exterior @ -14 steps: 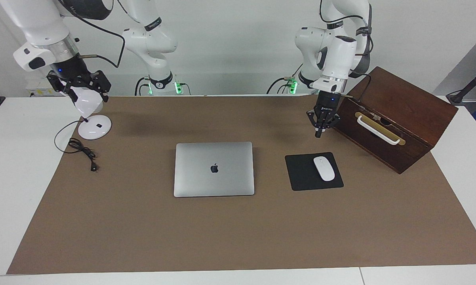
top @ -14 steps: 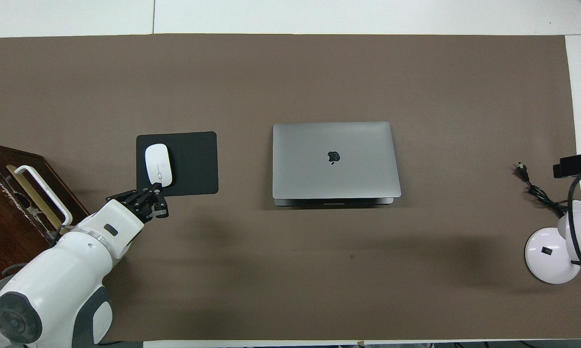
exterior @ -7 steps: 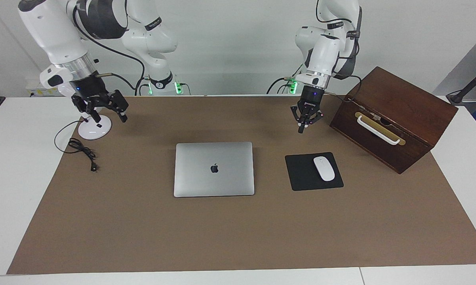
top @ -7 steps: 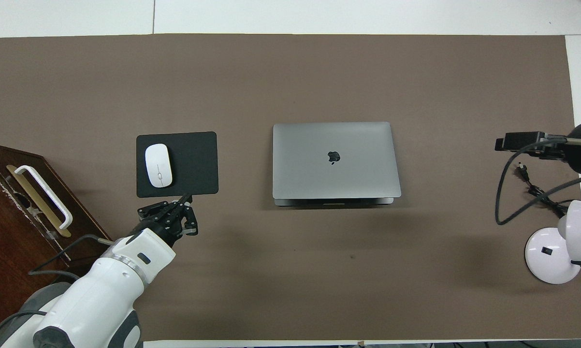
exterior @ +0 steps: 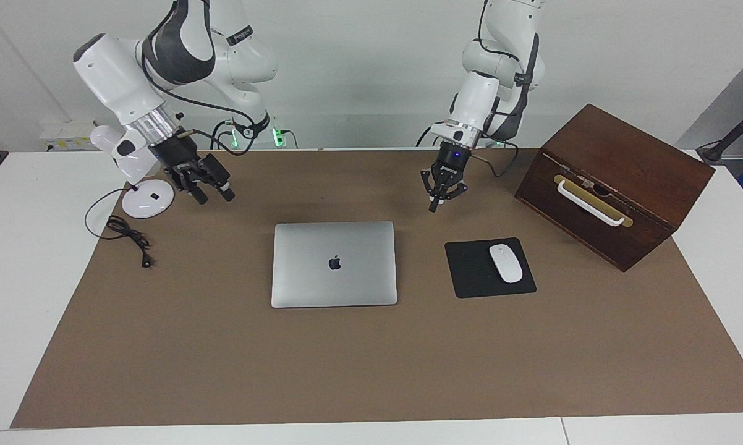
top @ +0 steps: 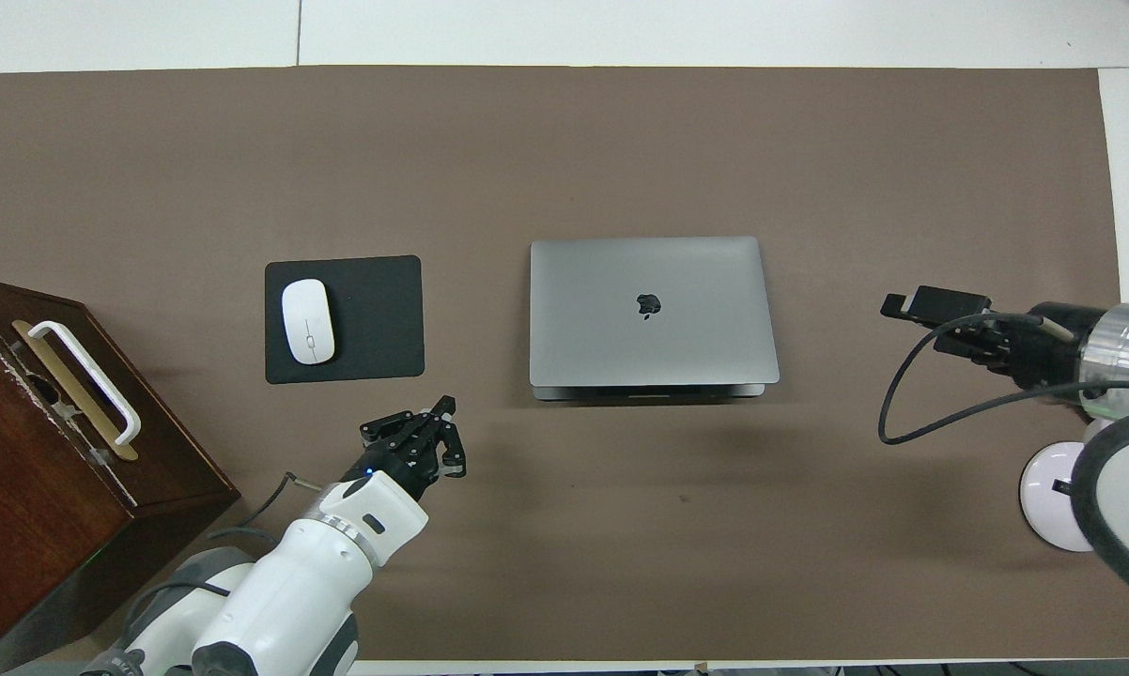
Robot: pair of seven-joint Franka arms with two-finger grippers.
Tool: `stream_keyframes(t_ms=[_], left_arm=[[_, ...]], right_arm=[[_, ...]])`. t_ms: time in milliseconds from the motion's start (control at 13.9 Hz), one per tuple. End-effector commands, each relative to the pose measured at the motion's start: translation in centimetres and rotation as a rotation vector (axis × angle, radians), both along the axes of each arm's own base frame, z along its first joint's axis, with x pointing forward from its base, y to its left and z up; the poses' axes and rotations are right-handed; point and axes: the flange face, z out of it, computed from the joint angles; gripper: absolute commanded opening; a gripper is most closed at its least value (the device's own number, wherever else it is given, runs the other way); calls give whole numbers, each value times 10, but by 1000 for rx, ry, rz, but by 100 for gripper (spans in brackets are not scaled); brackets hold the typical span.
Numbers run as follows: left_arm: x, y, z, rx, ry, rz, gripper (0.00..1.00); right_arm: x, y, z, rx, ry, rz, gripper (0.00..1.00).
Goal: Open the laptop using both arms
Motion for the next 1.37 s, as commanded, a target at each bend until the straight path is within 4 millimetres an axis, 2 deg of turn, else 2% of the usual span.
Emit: stream_keyframes(t_ms=[0, 216, 359, 431, 647, 862, 1006, 1078, 1150, 1293], left_arm=[[-16, -8, -3, -31, 7, 6, 0], [-14, -25, -11, -16, 16, -20, 0], [-14, -32, -20, 0, 27, -33, 0], [-17, -43, -24, 5, 36, -50, 0], [-9, -77, -35, -23, 63, -7, 0], [-2, -93, -44, -15, 65, -11, 0], [8, -103, -49, -14, 60, -10, 0], [12, -105, -51, -13, 58, -6, 0], [14, -108, -50, -15, 54, -7, 0], [17, -108, -54, -10, 57, -3, 0]], right_arm=[[-45, 50, -30, 56, -30, -109, 99], [-74, 98, -41, 142, -18, -231, 99], [-82, 121, -40, 252, 25, -330, 99], [-85, 127, -41, 273, 44, -350, 99], [-91, 142, -43, 374, 177, -516, 99], [-92, 145, -48, 386, 212, -553, 99], [-89, 146, -59, 349, 188, -538, 99], [-90, 152, -68, 324, 145, -551, 99], [-93, 170, -79, 295, 92, -551, 99], [-95, 188, -98, 291, 79, -601, 99]])
